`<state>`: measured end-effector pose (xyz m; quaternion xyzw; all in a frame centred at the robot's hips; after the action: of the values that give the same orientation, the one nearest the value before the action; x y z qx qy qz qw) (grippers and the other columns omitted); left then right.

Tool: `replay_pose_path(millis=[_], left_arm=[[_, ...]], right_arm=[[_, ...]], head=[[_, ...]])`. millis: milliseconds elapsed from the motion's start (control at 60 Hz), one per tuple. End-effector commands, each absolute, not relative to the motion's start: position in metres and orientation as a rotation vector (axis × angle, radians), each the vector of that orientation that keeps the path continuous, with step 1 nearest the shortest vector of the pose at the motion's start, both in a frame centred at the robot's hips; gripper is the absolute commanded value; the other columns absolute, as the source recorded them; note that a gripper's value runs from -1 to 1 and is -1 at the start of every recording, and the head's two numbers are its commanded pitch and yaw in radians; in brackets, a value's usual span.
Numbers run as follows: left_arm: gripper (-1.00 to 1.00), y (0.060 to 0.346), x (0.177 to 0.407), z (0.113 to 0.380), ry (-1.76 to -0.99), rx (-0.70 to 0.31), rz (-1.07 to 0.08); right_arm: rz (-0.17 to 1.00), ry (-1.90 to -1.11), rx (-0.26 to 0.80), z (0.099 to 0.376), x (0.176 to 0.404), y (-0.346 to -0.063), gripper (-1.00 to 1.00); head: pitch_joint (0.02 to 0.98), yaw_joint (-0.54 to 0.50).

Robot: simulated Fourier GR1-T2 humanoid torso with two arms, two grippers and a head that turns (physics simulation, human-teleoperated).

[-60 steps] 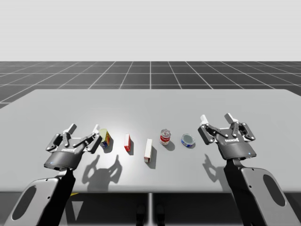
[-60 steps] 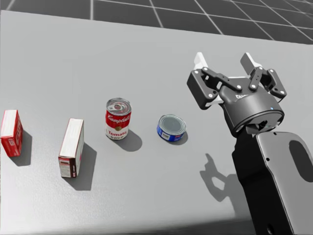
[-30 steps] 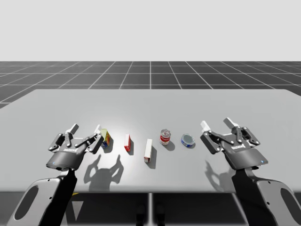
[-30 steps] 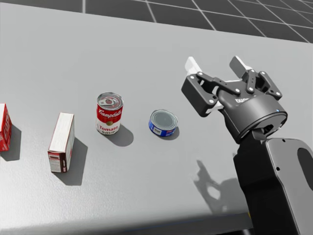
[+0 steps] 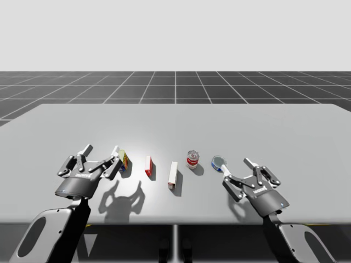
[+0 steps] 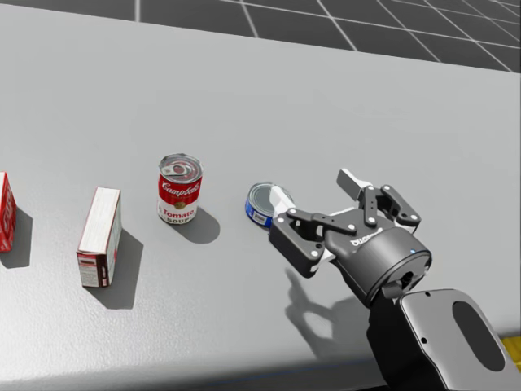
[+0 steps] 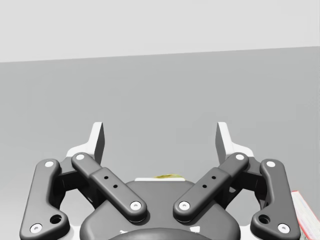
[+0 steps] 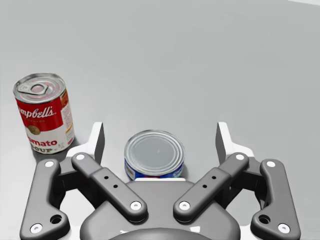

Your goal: Lift the tuna fish can off the table.

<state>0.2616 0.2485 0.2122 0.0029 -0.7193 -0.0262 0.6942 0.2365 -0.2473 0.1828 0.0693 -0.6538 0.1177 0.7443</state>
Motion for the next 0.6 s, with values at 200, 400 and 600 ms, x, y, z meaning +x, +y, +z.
replay_pose_path(millis=[200,400,600], left_arm=[[-1.00,0.246,0.261,0.212,-1.607,0.006,-0.066],[-1.00,0.246,0.261,0.212,-1.607,0.005,-0.063],[-1.00,0.245,0.260,0.212,-1.606,0.005,-0.064]], right_arm=[[0.286,-1.337,0.146,0.142,0.253,-0.234,-1.00],[0.277,-1.281,0.140,0.135,0.268,-0.226,-1.00],[0.275,-1.257,0.093,0.128,0.285,-0.224,-1.00]], head=[[0.831,-0.31],[0.830,-0.31],[0.830,-0.30]])
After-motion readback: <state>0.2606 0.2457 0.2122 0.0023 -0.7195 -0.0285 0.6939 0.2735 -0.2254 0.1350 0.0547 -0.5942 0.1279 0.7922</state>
